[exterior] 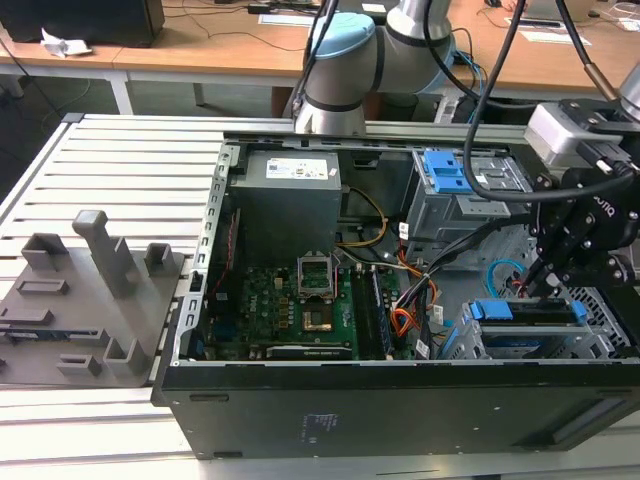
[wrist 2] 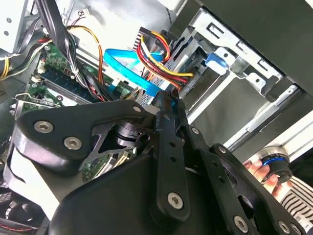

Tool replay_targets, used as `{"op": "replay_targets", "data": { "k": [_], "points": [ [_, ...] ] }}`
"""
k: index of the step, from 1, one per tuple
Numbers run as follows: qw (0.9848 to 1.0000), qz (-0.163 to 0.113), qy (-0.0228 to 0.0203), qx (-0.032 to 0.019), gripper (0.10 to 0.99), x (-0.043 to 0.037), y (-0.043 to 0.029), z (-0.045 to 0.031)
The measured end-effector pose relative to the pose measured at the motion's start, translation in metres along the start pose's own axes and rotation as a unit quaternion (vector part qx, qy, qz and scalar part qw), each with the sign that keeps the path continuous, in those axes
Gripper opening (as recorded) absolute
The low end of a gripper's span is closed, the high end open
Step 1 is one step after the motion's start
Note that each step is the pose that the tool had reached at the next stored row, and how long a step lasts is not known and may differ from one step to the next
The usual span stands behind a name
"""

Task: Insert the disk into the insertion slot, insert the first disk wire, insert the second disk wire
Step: 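Insert the second disk wire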

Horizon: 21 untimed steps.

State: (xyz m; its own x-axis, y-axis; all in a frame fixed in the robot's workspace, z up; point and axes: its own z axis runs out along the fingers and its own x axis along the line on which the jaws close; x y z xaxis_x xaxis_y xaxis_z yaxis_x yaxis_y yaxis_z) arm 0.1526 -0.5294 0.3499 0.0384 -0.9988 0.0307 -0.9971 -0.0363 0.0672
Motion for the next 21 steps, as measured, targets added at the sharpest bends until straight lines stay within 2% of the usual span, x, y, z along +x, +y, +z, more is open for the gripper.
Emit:
{"op": "replay_targets", "data": {
  "k": [4,8,9,13,16,21],
  "points": [
    [1.0,0.0,0.0,0.0,0.165,0.0012,-0.0014,0.0015],
    [1.0,0.002,-0.0002,-0.0001,0.165,0.001,0.007,0.0029],
    [1.0,0.003,-0.0003,-0.0001,0.165,0.0012,0.0073,0.0031],
    [1.0,0.005,-0.0025,-0.0001,0.165,0.0051,0.0066,0.0051],
    [1.0,0.005,-0.0026,-0.0001,0.165,0.0053,0.0035,0.0069],
    [1.0,0.006,-0.0027,-0.0001,0.165,0.008,0.0033,0.0096]
  ]
}}
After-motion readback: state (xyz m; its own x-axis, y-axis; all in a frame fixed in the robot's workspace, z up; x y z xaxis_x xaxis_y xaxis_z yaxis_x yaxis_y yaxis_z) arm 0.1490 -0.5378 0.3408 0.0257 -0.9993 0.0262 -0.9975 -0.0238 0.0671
